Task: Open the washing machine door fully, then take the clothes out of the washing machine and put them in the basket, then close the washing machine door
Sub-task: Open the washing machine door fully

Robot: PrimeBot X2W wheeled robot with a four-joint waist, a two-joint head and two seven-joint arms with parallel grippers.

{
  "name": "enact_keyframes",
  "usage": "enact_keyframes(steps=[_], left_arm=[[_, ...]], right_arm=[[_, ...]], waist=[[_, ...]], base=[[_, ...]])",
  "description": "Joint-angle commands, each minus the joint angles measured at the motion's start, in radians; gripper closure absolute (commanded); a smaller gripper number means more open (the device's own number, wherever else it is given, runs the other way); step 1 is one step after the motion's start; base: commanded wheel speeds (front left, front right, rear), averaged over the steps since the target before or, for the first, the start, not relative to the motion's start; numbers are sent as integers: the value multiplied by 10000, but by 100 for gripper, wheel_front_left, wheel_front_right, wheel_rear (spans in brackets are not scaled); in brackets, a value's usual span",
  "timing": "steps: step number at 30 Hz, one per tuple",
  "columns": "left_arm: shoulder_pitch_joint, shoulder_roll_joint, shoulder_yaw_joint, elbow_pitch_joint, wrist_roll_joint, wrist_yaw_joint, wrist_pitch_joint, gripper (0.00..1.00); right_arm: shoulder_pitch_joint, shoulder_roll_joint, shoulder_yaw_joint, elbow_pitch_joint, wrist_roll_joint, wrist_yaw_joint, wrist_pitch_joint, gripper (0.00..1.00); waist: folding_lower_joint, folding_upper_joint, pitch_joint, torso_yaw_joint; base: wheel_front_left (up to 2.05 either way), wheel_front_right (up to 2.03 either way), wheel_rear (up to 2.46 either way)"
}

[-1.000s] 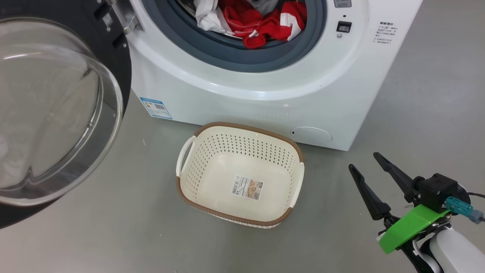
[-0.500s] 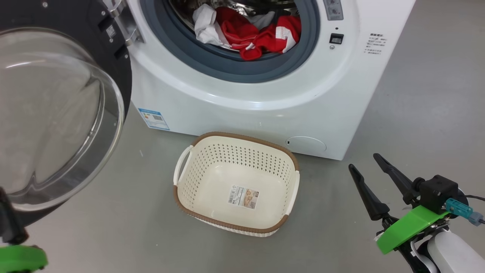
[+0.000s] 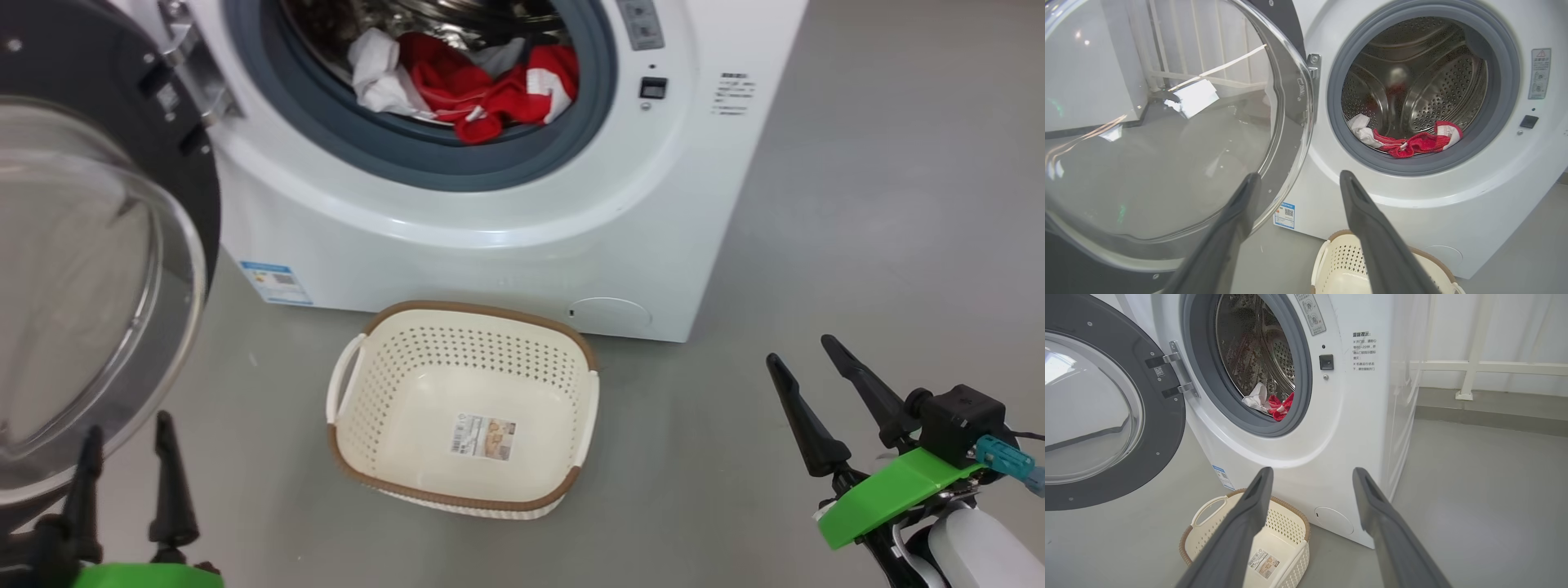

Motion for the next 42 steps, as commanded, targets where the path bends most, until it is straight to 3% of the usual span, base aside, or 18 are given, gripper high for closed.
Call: enact_keyframes(steps=[1,13,27,42], left_arm=[[22,264,219,-336,-10,-54,-42,0],[622,263,-1174,-871,-188,-55,-42,0],[1186,375,-1705,-1205,-362,-55,-42,0],[1501,311,-1677,-1313,-476,-55,-42,0]], right_arm=[[86,-108,94,-257,-134,63,-92,0],[355,129,-446,-261,-185,63,-92,0],[785,292,-795,-272,-252,63,-92,0],[1031,337,-917,-319,-300,63,-92,0]], waist=[[0,0,-13,-282],[0,0,-174,-1677],[0,0,-473,-3003],[0,0,-697,-3440]], base=[[0,0,0],[0,0,0],[0,0,0],[0,0,0]])
